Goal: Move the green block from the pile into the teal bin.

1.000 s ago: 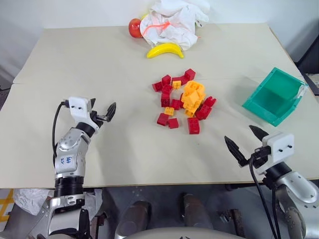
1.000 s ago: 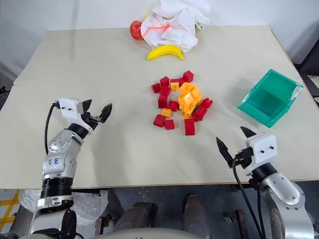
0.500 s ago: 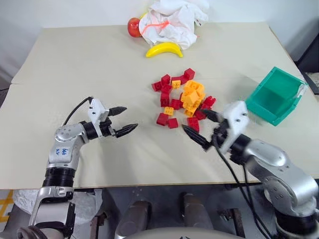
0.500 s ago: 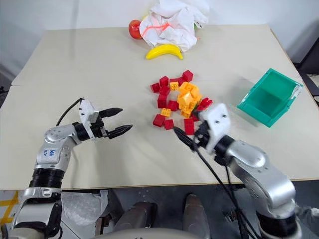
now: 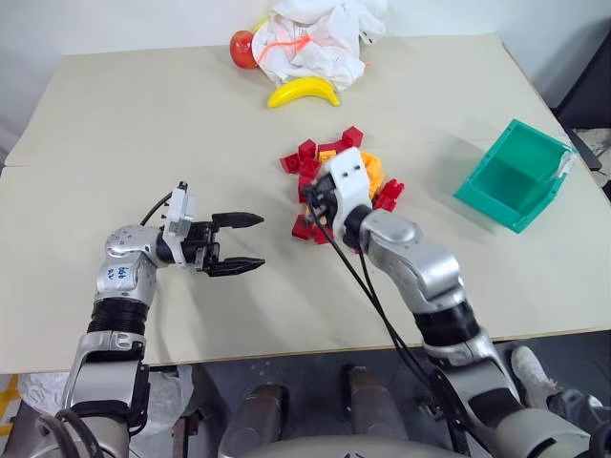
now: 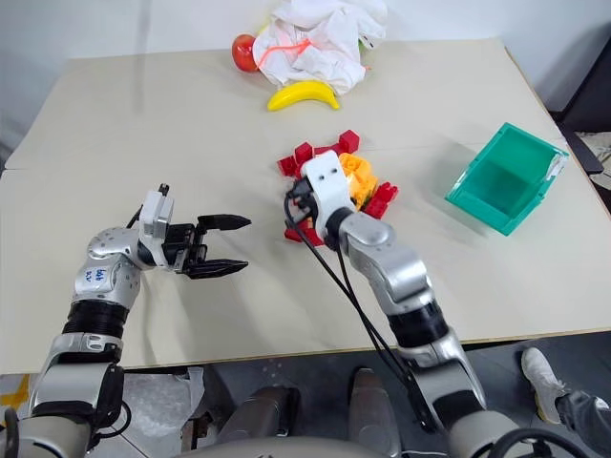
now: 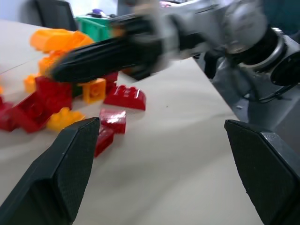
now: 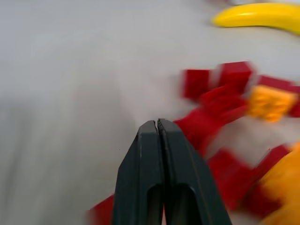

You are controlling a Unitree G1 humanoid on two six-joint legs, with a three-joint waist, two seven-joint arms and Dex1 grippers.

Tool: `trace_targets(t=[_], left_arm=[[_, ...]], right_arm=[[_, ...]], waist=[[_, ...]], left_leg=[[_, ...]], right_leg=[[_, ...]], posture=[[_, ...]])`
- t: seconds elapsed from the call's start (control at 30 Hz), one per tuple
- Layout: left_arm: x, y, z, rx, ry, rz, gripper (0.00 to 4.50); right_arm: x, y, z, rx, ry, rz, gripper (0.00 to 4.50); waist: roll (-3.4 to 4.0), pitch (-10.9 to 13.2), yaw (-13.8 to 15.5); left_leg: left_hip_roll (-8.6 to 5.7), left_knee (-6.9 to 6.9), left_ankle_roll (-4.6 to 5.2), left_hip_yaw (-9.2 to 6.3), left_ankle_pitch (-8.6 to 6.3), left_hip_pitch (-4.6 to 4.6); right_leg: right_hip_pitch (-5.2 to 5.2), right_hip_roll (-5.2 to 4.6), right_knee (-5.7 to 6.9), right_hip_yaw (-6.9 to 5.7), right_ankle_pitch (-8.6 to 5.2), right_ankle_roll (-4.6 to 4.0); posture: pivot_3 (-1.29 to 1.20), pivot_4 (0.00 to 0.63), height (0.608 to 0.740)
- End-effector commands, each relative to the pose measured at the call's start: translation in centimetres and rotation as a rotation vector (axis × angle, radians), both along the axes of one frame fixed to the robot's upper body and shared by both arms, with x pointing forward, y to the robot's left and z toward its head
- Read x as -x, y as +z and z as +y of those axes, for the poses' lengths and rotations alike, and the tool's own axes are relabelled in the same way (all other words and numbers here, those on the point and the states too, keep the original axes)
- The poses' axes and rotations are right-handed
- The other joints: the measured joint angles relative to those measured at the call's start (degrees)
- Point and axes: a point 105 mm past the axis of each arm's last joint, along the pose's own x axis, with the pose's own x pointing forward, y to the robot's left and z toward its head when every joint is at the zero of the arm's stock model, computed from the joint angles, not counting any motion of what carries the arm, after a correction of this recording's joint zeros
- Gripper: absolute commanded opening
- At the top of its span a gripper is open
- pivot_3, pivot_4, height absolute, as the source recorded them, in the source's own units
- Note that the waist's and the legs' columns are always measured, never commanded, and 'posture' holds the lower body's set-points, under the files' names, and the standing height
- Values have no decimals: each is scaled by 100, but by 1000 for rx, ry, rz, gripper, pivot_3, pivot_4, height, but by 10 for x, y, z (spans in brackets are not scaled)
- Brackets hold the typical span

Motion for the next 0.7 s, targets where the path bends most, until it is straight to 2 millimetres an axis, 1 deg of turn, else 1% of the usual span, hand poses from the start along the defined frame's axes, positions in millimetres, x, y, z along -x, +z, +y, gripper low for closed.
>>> trace_targets(t=[0.03,0.1,0.2,0.23,0.37,0.5,0.57,0.6,0.7], left_arm=[[0,5,2,7,-1,-24,4500],[-2,5,2,10,12,-28,4500],[-3,5,0,16,24,-34,4500],[-3,5,-1,17,25,-35,4500],[-4,4,-2,18,33,-38,4500],[-4,3,-3,15,40,-42,4500],[-4,3,-4,14,40,-42,4500],[-4,2,-4,13,39,-43,4500],[-3,2,-5,14,38,-45,4500]], right_arm=[[-21,8,-19,-19,-148,-63,19],[-30,6,-29,-28,-231,-65,19],[-37,1,-47,-12,-339,-72,19],[-38,-1,-55,-1,-372,-77,19],[-36,0,-72,19,-429,-90,19],[-21,0,-106,87,-458,-88,19],[-15,-1,-112,121,-430,-81,19],[-10,1,-112,131,-387,-87,19],[6,14,-110,113,-269,-114,19]], waist=[[0,0,-13],[0,0,-23],[1,0,-34],[2,1,-35],[2,0,-35],[2,1,-22],[2,1,-5],[2,1,-2],[2,1,-14]], left_leg=[[0,0,0,-1,0,0],[-1,0,0,0,0,0],[-1,-1,0,0,0,0],[-1,-1,0,0,0,0],[-1,1,0,1,0,0],[-2,1,0,1,0,0],[-4,3,0,1,0,-1],[-5,4,0,1,0,-2],[-1,3,0,5,0,-2]], right_leg=[[-2,0,1,0,0,0],[-2,-1,1,1,0,0],[-4,0,2,1,0,0],[-4,0,2,1,0,0],[-4,0,5,3,0,0],[-4,0,6,4,0,0],[-4,-2,6,5,0,0],[-3,-2,5,5,0,0],[-4,1,5,7,0,0]], posture=[[0,150,740],[0,150,740],[0,150,740],[0,150,740],[0,150,740],[0,150,740],[0,150,740],[0,150,740],[0,150,740]])
